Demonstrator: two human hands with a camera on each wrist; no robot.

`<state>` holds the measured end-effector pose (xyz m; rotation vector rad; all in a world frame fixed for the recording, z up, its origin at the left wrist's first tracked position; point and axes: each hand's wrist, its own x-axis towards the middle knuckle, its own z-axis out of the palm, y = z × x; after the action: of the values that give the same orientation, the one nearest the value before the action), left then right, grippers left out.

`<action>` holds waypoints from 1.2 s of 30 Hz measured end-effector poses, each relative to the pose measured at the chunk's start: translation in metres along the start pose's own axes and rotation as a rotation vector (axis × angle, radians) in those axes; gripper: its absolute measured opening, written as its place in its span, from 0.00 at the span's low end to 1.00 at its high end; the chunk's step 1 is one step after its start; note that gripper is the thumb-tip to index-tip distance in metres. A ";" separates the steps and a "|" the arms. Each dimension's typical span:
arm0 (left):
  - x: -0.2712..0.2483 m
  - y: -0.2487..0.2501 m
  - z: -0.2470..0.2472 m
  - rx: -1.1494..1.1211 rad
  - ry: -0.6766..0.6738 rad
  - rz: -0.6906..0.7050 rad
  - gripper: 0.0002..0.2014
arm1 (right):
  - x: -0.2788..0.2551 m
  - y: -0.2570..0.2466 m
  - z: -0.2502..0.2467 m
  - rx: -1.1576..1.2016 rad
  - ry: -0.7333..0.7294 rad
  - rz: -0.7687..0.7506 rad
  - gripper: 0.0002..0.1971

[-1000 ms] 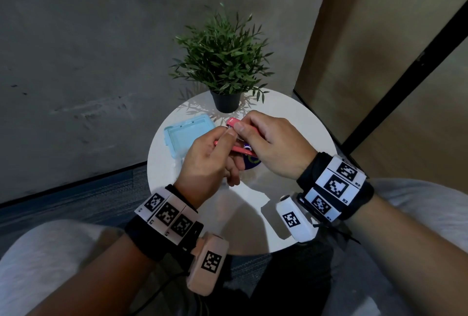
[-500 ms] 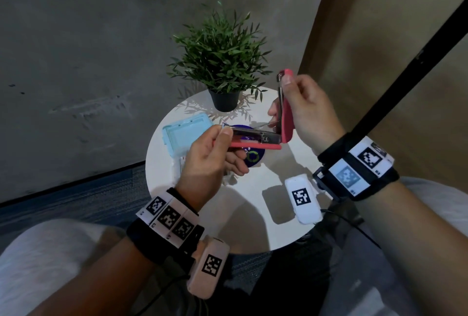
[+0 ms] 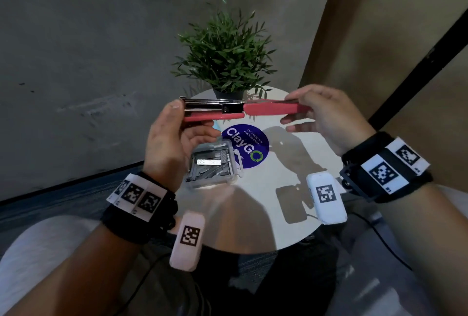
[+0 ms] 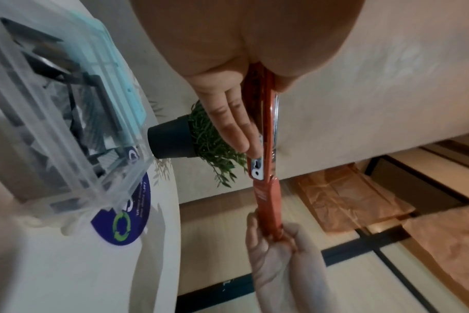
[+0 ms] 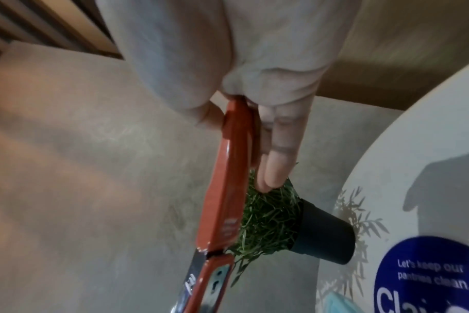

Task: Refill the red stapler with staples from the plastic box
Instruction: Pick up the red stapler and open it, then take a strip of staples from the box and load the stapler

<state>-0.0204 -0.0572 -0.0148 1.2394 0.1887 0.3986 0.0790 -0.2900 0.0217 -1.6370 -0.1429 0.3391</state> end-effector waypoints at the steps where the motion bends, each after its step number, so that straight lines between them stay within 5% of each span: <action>1: 0.002 0.001 -0.003 0.005 0.005 0.000 0.21 | -0.001 0.002 0.001 -0.062 -0.029 0.000 0.15; 6: 0.004 -0.004 -0.011 0.095 -0.088 0.032 0.16 | -0.009 0.014 0.010 -0.651 -0.258 -0.098 0.17; 11: 0.009 -0.006 -0.015 0.167 -0.114 0.032 0.14 | -0.027 0.015 0.019 -0.826 -0.460 -0.072 0.28; 19: 0.007 -0.009 -0.010 0.247 -0.175 0.012 0.15 | -0.034 0.031 0.046 -0.110 -0.689 0.209 0.09; 24: 0.011 -0.002 -0.012 0.253 -0.157 -0.003 0.13 | -0.029 0.028 0.043 -0.069 -0.578 0.157 0.04; 28: 0.020 -0.011 -0.031 0.730 -0.049 0.081 0.14 | -0.022 0.025 0.032 0.031 -0.450 0.177 0.07; 31: 0.019 -0.025 -0.038 1.246 -0.291 0.146 0.05 | -0.021 0.024 0.030 0.055 -0.423 0.169 0.08; 36: 0.014 -0.039 -0.040 1.451 -0.538 0.174 0.09 | -0.023 0.026 0.035 0.004 -0.447 0.163 0.08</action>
<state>-0.0143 -0.0271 -0.0637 2.7487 -0.1500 -0.0086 0.0443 -0.2656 -0.0027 -1.5508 -0.3460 0.8278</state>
